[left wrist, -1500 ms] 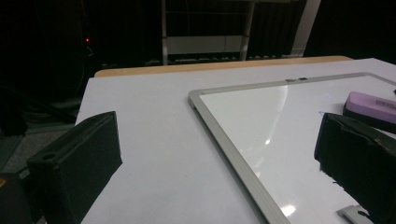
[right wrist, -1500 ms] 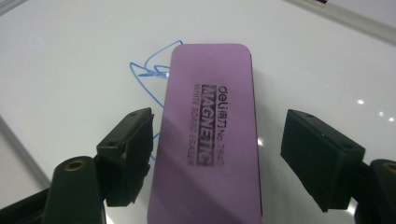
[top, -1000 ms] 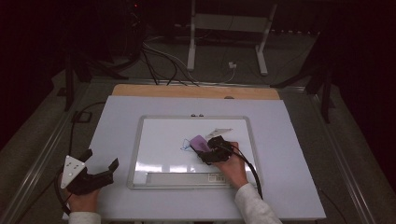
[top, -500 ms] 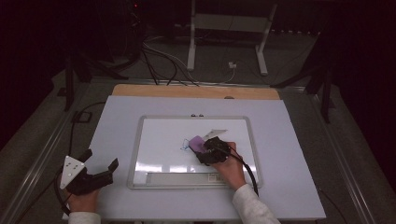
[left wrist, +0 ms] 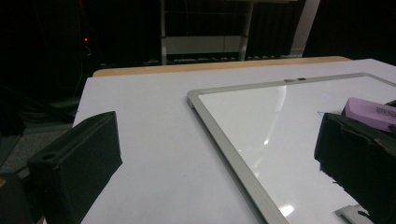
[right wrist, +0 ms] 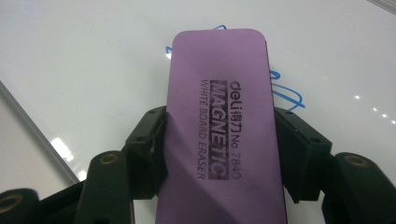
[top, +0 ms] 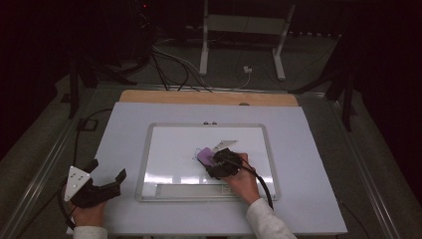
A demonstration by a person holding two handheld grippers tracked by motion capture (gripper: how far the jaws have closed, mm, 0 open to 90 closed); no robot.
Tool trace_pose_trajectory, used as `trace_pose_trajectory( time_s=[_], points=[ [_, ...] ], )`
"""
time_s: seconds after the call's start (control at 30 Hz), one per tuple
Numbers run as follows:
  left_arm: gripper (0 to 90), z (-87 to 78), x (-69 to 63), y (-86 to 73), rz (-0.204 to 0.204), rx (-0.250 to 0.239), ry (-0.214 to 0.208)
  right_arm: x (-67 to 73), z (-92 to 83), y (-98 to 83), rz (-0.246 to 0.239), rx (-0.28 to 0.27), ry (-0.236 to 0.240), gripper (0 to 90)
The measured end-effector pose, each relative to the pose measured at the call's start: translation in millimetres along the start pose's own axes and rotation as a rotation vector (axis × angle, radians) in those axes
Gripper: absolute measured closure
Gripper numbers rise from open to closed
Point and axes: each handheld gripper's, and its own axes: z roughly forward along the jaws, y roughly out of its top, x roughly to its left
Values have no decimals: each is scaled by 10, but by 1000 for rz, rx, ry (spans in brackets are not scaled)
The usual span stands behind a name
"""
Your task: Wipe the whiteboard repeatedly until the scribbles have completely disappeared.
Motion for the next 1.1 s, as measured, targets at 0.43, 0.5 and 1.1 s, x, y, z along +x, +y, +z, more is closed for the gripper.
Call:
trace_pose_trajectory(
  time_s=[0.43,0.5,1.1],
  points=[
    [14,4,0,-2,-1,2,2,-438,-49,-57,143,1,-175,414],
    [14,9,-3,-2,3,5,1,-387,-46,-47,137,3,-160,414],
    [14,10,2,-5,1,6,3,-417,-38,-32,160,15,-173,414]
  ],
)
